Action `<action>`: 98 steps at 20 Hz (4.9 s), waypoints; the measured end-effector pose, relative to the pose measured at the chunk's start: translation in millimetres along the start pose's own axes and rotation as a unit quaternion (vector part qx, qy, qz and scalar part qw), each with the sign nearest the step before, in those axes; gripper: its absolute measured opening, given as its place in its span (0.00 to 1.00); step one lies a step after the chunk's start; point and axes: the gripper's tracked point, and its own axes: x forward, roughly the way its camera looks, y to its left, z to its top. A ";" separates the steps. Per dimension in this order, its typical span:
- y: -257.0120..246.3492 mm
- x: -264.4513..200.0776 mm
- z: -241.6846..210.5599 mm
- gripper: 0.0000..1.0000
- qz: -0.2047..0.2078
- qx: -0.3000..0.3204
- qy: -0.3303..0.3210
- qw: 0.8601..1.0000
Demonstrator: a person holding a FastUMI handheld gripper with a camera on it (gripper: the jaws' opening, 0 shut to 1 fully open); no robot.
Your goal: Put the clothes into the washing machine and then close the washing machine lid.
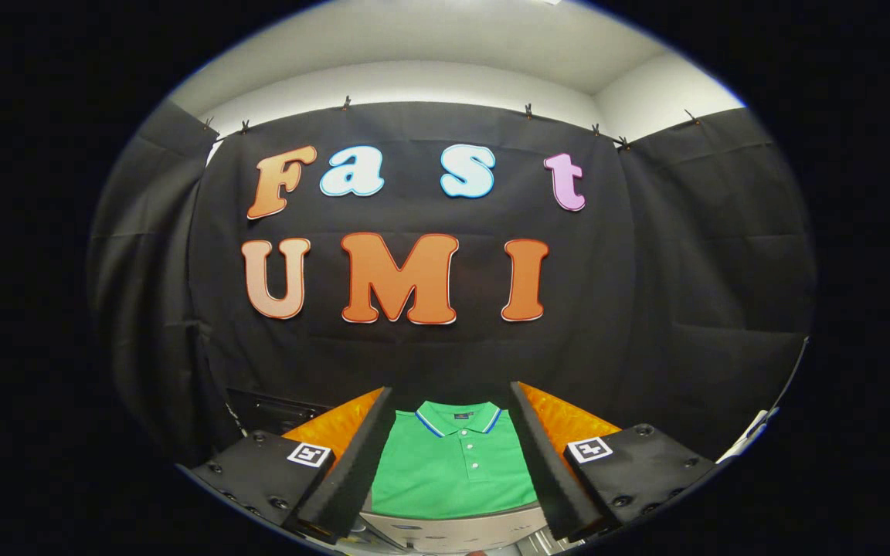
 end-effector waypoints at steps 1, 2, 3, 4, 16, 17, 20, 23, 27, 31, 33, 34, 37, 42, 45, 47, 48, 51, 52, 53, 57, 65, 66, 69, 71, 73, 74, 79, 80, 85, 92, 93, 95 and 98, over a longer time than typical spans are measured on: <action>-0.9 6.8 -4.9 0.96 0.002 0.002 0.007 1.000; -1.5 16.2 -9.4 0.96 0.003 0.002 0.012 1.000; -2.3 26.3 -15.6 0.96 0.004 0.001 0.019 1.000; -4.6 34.3 -22.6 0.96 0.004 0.000 0.030 1.000; -32.8 154.6 -125.0 0.96 0.003 0.024 0.168 0.985; -33.9 162.0 -134.3 0.96 0.003 0.025 0.181 0.983; -34.9 176.9 -165.2 0.96 0.004 0.036 0.239 0.970; -33.9 189.0 -187.0 0.96 0.010 0.029 0.273 0.961; -36.6 194.7 -203.6 0.97 0.008 0.026 0.308 0.951; -40.2 194.0 -216.6 0.97 0.001 0.039 0.343 0.939; -39.6 193.7 -223.7 0.98 -0.006 0.054 0.362 0.930; -42.3 196.8 -221.2 0.98 -0.011 0.054 0.362 0.931; -39.1 194.7 -226.1 0.98 -0.004 0.034 0.399 0.916; -39.1 197.0 -226.4 0.98 -0.002 0.031 0.450 0.892; -38.1 196.5 -225.0 0.95 -0.001 0.031 0.469 0.883; -37.3 196.4 -225.3 0.93 0.002 0.023 0.481 0.876; -36.9 196.8 -226.4 0.92 0.006 0.019 0.484 0.875; -32.0 197.5 -225.7 0.88 0.012 0.018 0.490 0.871; -30.2 196.5 -225.9 0.85 0.018 0.014 0.489 0.872; -28.5 196.4 -225.7 0.77 0.023 0.010 0.489 0.872; -28.1 196.3 -226.9 0.53 0.027 0.003 0.495 0.868; -20.1 195.3 -225.4 0.19 0.037 -0.004 0.497 0.867; -20.5 195.6 -222.6 0.19 0.037 -0.003 0.494 0.869; -23.0 196.8 -222.2 0.19 0.040 -0.010 0.488 0.872; -22.8 196.5 -221.9 0.19 0.041 -0.009 0.479 0.877; -22.1 195.2 -222.4 0.19 0.044 -0.010 0.475 0.879; -21.7 195.9 -221.6 0.19 0.041 -0.008 0.473 0.880; -21.8 195.7 -222.5 0.09 0.038 -0.020 0.472 0.881; -21.2 196.4 -220.6 0.08 0.039 -0.006 0.463 0.885; -22.6 196.2 -218.5 0.09 0.060 0.036 0.429 0.900; -24.8 195.0 -197.2 0.08 0.088 0.122 0.330 0.932; -23.9 195.3 -194.3 0.08 0.093 0.134 0.317 0.934; -24.5 194.1 -185.9 0.08 0.106 0.150 0.293 0.938; -31.1 193.2 -169.0 0.08 0.119 0.162 0.240 0.950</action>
